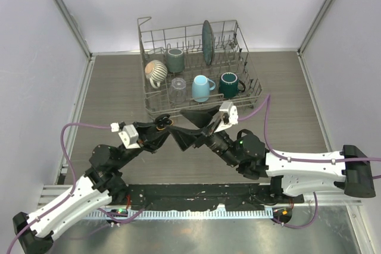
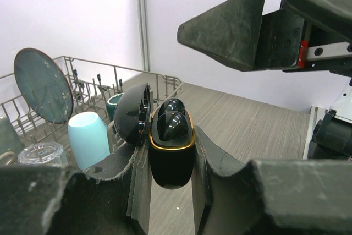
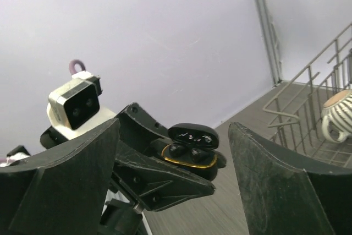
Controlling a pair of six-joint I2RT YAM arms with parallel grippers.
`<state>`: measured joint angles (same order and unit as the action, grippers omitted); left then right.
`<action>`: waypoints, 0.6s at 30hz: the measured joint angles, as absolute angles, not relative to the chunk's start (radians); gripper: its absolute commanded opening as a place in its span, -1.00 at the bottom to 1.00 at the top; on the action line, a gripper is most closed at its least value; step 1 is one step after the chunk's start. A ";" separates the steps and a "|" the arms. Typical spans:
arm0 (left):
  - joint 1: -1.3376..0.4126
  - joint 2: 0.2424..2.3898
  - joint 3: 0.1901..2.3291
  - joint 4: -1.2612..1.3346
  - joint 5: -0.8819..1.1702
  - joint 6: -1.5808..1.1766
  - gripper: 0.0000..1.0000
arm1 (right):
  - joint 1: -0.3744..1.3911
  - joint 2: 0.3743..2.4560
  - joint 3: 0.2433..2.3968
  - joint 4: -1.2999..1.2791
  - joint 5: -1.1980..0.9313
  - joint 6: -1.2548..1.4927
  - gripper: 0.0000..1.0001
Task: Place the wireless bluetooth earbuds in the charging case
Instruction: Close the charging case.
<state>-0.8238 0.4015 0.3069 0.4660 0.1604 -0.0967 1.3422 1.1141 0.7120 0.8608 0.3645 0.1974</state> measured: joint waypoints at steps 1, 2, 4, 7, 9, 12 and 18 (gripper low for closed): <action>-0.824 0.400 0.307 0.465 0.160 -0.097 -1.00 | 1.342 1.103 0.707 0.863 0.381 0.210 0.75; -0.824 0.398 0.307 0.465 0.160 -0.098 -1.00 | 1.342 1.092 0.702 0.863 0.407 0.221 0.75; -0.824 0.393 0.307 0.463 0.159 -0.101 -1.00 | 1.342 1.068 0.699 0.845 0.472 0.257 0.75; -0.824 0.387 0.307 0.462 0.157 -0.104 -1.00 | 1.341 1.035 0.699 0.793 0.558 0.293 0.77; -0.824 0.382 0.307 0.459 0.157 -0.108 -1.00 | 1.339 1.018 0.704 0.738 0.609 0.309 0.77; -0.824 0.377 0.307 0.459 0.157 -0.121 -1.00 | 1.337 1.002 0.729 0.632 0.651 0.334 0.79; -0.824 0.370 0.307 0.449 0.156 -0.133 -1.00 | 1.301 1.011 0.877 0.311 0.734 0.387 0.79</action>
<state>-0.8238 0.3698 0.3073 0.4492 0.1562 -0.1329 1.3014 1.0111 0.8768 0.3115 0.7341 0.3874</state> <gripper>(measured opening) 0.315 0.892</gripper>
